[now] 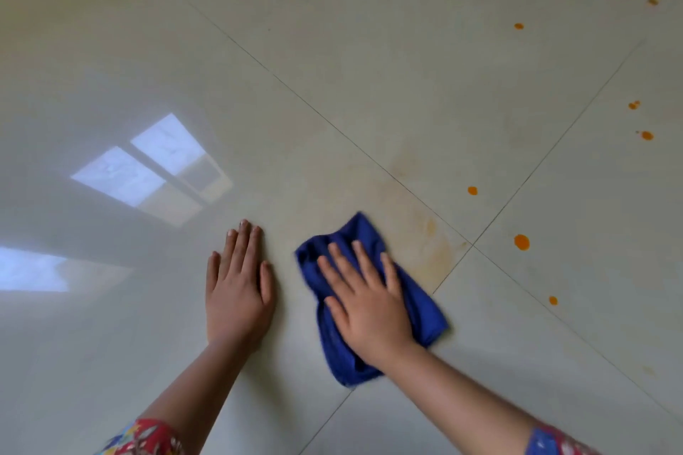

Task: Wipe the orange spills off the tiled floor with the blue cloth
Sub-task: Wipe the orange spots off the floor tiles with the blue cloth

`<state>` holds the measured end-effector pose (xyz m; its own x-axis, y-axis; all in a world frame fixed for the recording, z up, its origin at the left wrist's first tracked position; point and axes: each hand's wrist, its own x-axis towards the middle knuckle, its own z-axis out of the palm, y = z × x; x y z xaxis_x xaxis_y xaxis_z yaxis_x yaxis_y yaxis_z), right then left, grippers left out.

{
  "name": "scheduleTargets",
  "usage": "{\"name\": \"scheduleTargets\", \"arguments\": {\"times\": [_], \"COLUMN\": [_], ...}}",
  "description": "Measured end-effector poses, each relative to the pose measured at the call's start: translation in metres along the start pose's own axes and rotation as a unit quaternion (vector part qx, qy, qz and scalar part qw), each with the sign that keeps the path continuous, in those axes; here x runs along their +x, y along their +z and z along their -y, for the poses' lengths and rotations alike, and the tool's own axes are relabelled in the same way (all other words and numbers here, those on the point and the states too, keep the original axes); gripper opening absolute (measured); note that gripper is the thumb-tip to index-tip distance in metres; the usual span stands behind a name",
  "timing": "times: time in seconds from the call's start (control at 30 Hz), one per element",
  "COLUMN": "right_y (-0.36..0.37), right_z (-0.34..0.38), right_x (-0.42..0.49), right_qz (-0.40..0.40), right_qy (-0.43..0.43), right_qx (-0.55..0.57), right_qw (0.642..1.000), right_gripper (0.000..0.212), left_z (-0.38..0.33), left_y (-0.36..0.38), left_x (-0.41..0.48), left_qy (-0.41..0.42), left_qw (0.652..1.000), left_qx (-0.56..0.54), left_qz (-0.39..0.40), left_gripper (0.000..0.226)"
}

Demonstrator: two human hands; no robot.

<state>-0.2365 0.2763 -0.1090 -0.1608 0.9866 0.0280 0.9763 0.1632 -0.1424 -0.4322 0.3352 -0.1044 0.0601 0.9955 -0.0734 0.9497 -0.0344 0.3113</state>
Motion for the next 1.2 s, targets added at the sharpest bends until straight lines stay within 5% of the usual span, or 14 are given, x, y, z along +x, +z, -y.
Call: {"name": "scheduleTargets", "arguments": {"times": [0.13, 0.37, 0.43, 0.5, 0.6, 0.67, 0.77, 0.87, 0.9, 1.0, 1.07, 1.2], "right_y": [0.002, -0.009, -0.004, -0.002, 0.002, 0.001, -0.005, -0.009, -0.01, -0.01, -0.016, -0.016], "right_z": [-0.003, -0.085, -0.063, -0.029, 0.0, -0.007, -0.061, -0.104, -0.101, -0.087, -0.115, -0.136], "right_x": [0.084, 0.069, 0.033, 0.017, 0.053, 0.103, 0.154, 0.131, 0.113, 0.042, 0.034, 0.096], "right_qz": [0.023, -0.044, -0.053, -0.046, 0.014, 0.043, 0.031, -0.019, -0.034, 0.006, 0.031, -0.027], "right_qy": [-0.075, 0.242, 0.261, 0.169, -0.093, -0.147, 0.035, 0.276, 0.263, -0.021, -0.112, 0.149], "right_qx": [0.019, 0.004, -0.008, 0.001, 0.03, 0.017, -0.002, 0.022, 0.013, -0.034, -0.037, -0.032], "right_qw": [0.997, 0.969, 0.964, 0.984, 0.995, 0.988, 0.999, 0.961, 0.964, 0.999, 0.993, 0.988], "right_gripper": [0.054, 0.057, 0.057, 0.057, 0.053, 0.055, 0.061, 0.055, 0.055, 0.055, 0.054, 0.057], "left_z": [0.002, 0.0, -0.001, -0.002, 0.0, 0.0, 0.001, 0.001, 0.001, -0.002, -0.005, -0.013], "left_y": [-0.002, -0.004, -0.003, -0.002, -0.001, -0.001, -0.002, -0.003, -0.002, -0.004, -0.007, -0.006], "left_x": [0.001, 0.0, 0.0, 0.001, 0.001, -0.001, 0.0, 0.0, 0.0, 0.001, 0.011, 0.05], "left_qy": [0.001, 0.0, 0.0, 0.009, 0.032, 0.043, 0.062, 0.06, 0.059, 0.065, 0.068, 0.032], "left_qw": [1.0, 1.0, 1.0, 1.0, 0.999, 0.999, 0.998, 0.998, 0.998, 0.998, 0.997, 0.999], "left_qx": [-0.001, -0.01, -0.007, 0.0, 0.008, 0.01, 0.013, 0.009, 0.009, 0.002, -0.01, -0.035], "left_qz": [0.001, 0.0, -0.001, 0.001, 0.002, 0.009, 0.024, 0.024, 0.023, 0.018, 0.015, 0.008], "left_gripper": [0.058, 0.059, 0.059, 0.059, 0.057, 0.058, 0.057, 0.056, 0.056, 0.057, 0.056, 0.059]}}
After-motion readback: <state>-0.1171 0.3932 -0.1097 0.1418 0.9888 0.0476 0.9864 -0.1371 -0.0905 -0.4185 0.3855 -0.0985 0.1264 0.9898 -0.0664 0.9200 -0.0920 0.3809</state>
